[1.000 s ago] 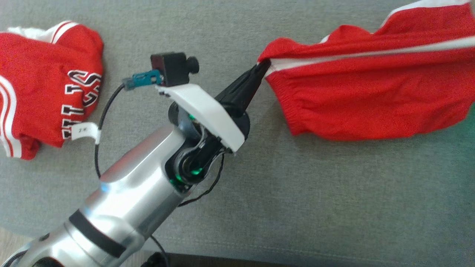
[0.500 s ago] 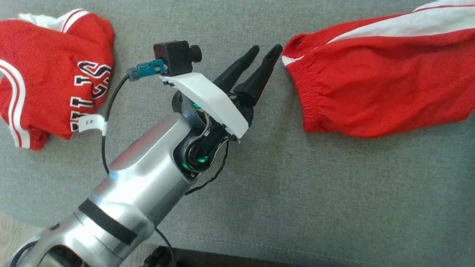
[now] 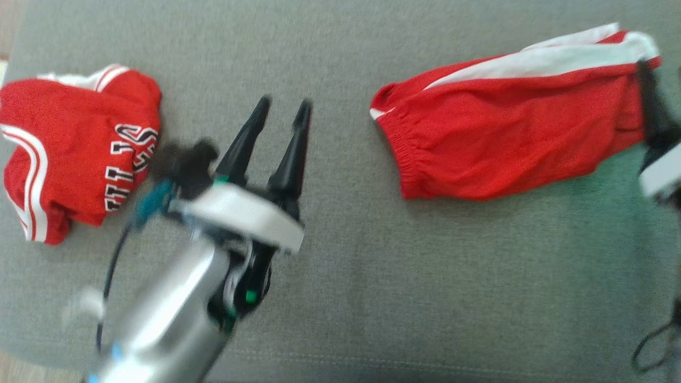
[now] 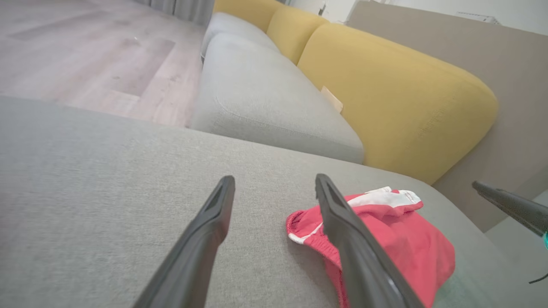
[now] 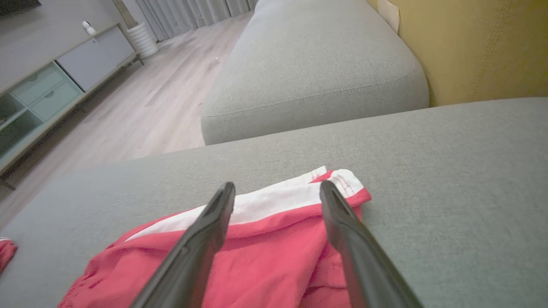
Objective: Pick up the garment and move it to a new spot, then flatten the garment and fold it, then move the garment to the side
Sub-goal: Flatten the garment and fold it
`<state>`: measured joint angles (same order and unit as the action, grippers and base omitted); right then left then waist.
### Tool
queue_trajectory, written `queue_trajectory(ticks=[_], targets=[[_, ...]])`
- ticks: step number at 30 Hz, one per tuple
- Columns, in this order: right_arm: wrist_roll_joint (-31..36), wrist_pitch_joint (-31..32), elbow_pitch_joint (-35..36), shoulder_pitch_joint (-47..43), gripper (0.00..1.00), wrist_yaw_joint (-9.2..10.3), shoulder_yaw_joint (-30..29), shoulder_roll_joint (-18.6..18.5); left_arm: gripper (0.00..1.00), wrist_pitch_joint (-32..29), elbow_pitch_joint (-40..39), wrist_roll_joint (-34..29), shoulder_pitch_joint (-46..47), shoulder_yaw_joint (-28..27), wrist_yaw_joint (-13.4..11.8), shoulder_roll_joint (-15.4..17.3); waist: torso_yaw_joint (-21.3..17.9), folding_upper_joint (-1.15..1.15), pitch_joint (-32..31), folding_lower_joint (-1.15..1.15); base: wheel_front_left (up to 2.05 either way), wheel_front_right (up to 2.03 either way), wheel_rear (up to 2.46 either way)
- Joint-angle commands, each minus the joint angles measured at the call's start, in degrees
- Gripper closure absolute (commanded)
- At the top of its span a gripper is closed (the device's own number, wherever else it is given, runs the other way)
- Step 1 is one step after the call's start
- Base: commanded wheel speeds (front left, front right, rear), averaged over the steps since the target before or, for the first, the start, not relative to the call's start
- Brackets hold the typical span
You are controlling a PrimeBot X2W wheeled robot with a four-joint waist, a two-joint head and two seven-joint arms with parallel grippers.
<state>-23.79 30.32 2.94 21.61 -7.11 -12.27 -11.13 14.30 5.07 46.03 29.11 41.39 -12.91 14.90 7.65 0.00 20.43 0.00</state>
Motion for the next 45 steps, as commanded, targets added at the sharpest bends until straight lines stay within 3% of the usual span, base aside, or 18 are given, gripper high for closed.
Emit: queue_trajectory(ticks=[1,4,9,13,23,30,32,34,42,45], targets=[[-0.2,-0.77,3.67,-2.18,0.0,-0.37,1.08,1.36,0.0,0.68,-4.71,-4.32,-3.41,-4.5,-1.94,1.39,-1.22,0.0,-3.06,0.0,0.0,0.0,0.0],[-0.43,-0.87,4.56,-6.17,0.0,-0.37,0.69,3.65,0.0,0.69,-9.63,-10.87,-9.77,-7.59,-4.12,0.6,-0.91,0.0,-4.6,0.0,0.0,0.0,0.0],[0.94,-0.39,3.07,-8.19,0.0,-0.37,-1.53,4.34,0.0,0.69,-13.48,-17.47,-15.83,-8.63,-4.44,-0.96,0.93,0.0,-5.3,0.0,0.0,0.0,0.0],[4.14,0.89,-0.71,-5.69,0.0,-0.37,-4.99,3.32,0.0,0.69,-14.98,-21.47,-19.43,-7.94,-3.07,-2.89,3.71,0.0,-4.68,0.0,0.0,0.0,0.0],[13.2,3.84,-14.46,2.28,0.0,-0.37,-12.41,-5.54,0.0,0.7,-15.11,-27.04,-21.06,-8.3,1.78,-8.05,12.34,0.0,-0.87,0.0,0.0,0.0,0.0],[16.71,6.26,-21.19,4.63,0.0,-0.37,-15.64,-8.6,0.0,0.7,-15.31,-28.76,-21.58,-10.58,4.61,-9.86,14.58,0.0,1.34,0.0,0.0,0.0,0.0],[16.79,6.83,-22.32,5.38,0.0,-0.37,-16.2,-7.91,0.0,0.7,-15.29,-29.2,-21.65,-11.12,5.15,-10.28,14.6,0.0,1.59,0.0,0.0,0.0,0.0],[16.55,8.34,-22.9,5.45,1.0,-0.37,-15.9,-6.96,0.0,0.7,-15.12,-29.6,-21.78,-11.59,5.53,-10.64,14.26,0.0,1.54,0.0,0.0,0.0,0.0],[13.37,8.72,-19.47,2.7,1.0,-0.37,-10.95,-6.24,0.0,0.7,-14.51,-30.73,-22.8,-13.56,7.05,-11.37,8.19,0.0,-1.65,0.0,0.0,0.0,0.0],[14.69,8.49,-16.12,0.27,1.0,-0.37,-8.6,-7.95,0.0,0.7,-14.82,-31.79,-23.1,-14.54,7.36,-11.42,4.67,0.0,-2.91,0.0,0.0,0.0,0.0]])
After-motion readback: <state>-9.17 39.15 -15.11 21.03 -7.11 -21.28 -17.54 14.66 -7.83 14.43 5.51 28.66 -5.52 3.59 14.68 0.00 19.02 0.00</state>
